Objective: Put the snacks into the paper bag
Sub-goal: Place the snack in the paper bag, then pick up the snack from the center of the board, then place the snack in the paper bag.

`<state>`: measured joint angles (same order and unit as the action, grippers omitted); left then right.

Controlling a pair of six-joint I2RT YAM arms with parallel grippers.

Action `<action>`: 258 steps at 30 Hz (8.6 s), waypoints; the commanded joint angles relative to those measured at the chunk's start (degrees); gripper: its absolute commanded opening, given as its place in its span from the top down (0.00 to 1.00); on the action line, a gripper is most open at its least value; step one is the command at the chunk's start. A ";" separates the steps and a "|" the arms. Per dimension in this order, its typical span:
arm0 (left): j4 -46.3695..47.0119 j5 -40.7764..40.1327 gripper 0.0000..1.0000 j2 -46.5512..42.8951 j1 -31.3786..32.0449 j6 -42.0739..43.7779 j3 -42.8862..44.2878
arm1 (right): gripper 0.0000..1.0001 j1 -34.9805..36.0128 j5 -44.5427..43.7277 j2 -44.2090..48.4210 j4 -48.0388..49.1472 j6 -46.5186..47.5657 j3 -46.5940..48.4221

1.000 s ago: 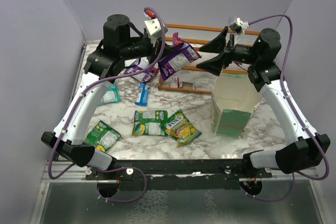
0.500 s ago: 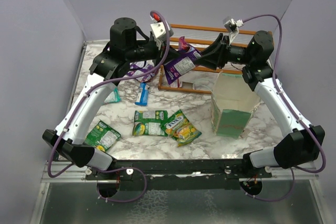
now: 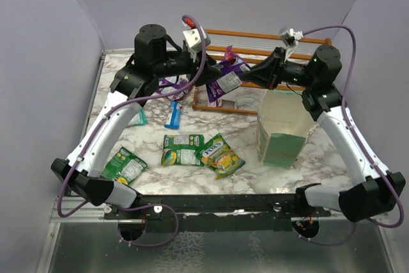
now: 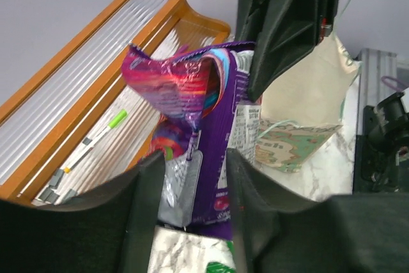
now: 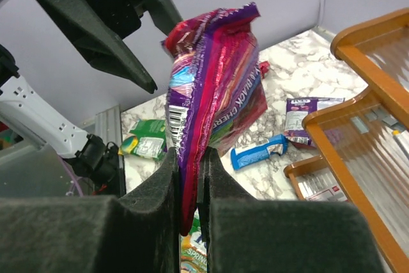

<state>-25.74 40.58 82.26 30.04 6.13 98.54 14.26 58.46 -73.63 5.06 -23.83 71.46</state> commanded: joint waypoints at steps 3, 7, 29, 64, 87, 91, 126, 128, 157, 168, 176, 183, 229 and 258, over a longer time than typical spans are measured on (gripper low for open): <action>-1.41 -0.22 0.37 -4.27 0.20 2.22 1.68 | 0.99 -3.04 -2.40 8.76 -8.53 8.56 3.91; -3.82 -3.29 0.29 -5.76 0.13 5.29 2.00 | 0.99 -5.20 -4.65 13.71 -20.19 18.66 7.51; -8.53 -10.16 0.22 -11.81 -5.87 12.86 -1.59 | 0.99 -15.48 -26.85 28.36 -60.79 56.37 14.68; -9.49 -9.12 0.21 -11.24 -6.05 15.21 -4.21 | 0.99 -15.84 -34.37 12.92 -78.18 62.77 10.46; -8.88 -8.65 0.21 -10.89 -6.22 15.86 -5.38 | 0.96 -15.31 -31.48 9.70 -82.35 68.22 6.66; -8.62 -10.14 0.21 -10.90 -6.31 16.64 -6.27 | 0.96 -13.26 -32.33 9.12 -80.40 66.43 4.62; 0.79 -26.77 0.15 -6.54 -21.51 10.14 -29.60 | 0.28 -11.71 -28.30 6.37 -74.56 59.54 17.79; 1.43 -25.35 0.15 -5.33 -23.99 9.24 -30.85 | 0.27 -11.71 -27.28 6.10 -73.43 58.42 19.43; -7.48 -4.68 0.27 47.78 -34.26 9.51 9.56 | 0.27 -11.64 -11.75 7.15 -57.10 50.77 14.44; -8.77 -0.52 0.37 55.47 -34.79 7.32 14.71 | 0.27 -11.62 -14.31 5.15 -57.28 50.15 13.89; -10.02 0.63 0.56 53.89 -34.79 10.11 8.96 | 0.27 -11.62 -15.52 4.76 -56.21 49.48 12.33; -7.73 0.26 0.89 51.88 -34.70 11.32 7.16 | 0.26 -11.62 -16.07 5.06 -55.61 48.97 11.33; -37.45 -0.65 1.00 -7.41 -3.33 28.04 -0.60 | 0.14 -11.62 2.66 11.90 -58.79 57.82 10.50; -36.52 -9.44 1.00 1.88 12.21 29.95 10.35 | 0.16 -4.65 10.74 3.80 -37.81 38.67 12.09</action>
<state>-65.52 35.03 86.11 39.27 37.85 107.79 5.43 74.81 -70.63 -40.91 23.29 84.29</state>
